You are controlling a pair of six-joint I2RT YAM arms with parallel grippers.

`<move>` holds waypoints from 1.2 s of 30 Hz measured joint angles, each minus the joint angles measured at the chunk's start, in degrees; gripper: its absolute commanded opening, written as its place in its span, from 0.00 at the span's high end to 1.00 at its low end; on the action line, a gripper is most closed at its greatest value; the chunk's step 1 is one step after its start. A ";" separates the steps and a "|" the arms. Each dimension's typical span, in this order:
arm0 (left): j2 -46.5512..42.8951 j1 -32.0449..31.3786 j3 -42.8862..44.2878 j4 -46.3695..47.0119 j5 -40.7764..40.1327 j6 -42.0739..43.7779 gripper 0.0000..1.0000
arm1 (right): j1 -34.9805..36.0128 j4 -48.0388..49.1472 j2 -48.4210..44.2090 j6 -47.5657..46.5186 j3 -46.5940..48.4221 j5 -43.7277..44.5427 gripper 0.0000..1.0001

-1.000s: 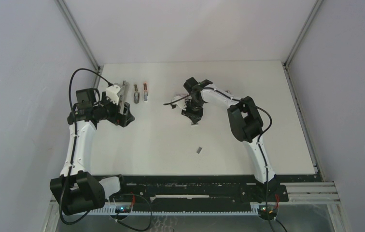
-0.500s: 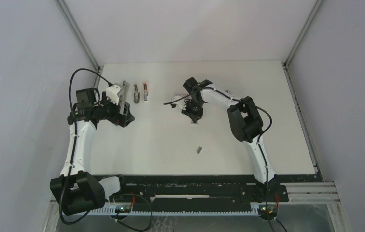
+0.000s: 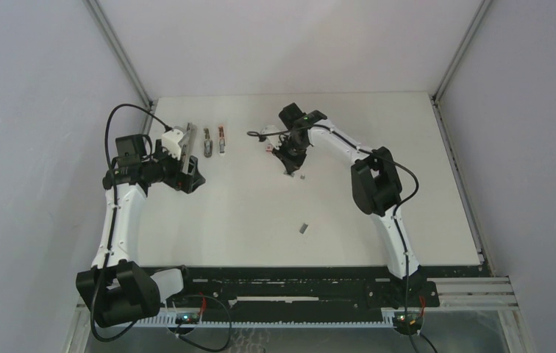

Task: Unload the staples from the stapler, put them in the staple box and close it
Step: Pick up the staple from the center of the board.

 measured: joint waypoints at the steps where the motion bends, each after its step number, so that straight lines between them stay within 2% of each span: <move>1: 0.00 0.00 0.00 0.00 0.00 -0.02 0.00 | -0.20 0.35 -0.02 1.73 0.63 0.35 1.00; 8: 0.00 0.00 0.00 0.00 0.00 -0.02 0.00 | -2.43 3.63 -0.92 11.02 0.63 6.86 1.00; 15: 0.02 0.00 0.00 -0.02 -0.02 -0.02 0.00 | -5.97 6.93 -5.29 16.48 -0.85 9.05 1.00; 22: 0.04 0.00 0.00 -0.02 -0.04 -0.02 0.00 | -13.77 11.15 -5.77 24.46 -1.07 9.05 1.00; 27: 0.59 0.00 0.00 -0.04 -0.07 -0.04 0.00 | -18.71 14.03 -5.77 29.05 -1.14 12.11 1.00; 36: 1.18 0.00 0.00 -0.07 -0.09 -0.04 0.00 | -19.17 17.07 -2.99 34.97 -1.22 21.07 1.00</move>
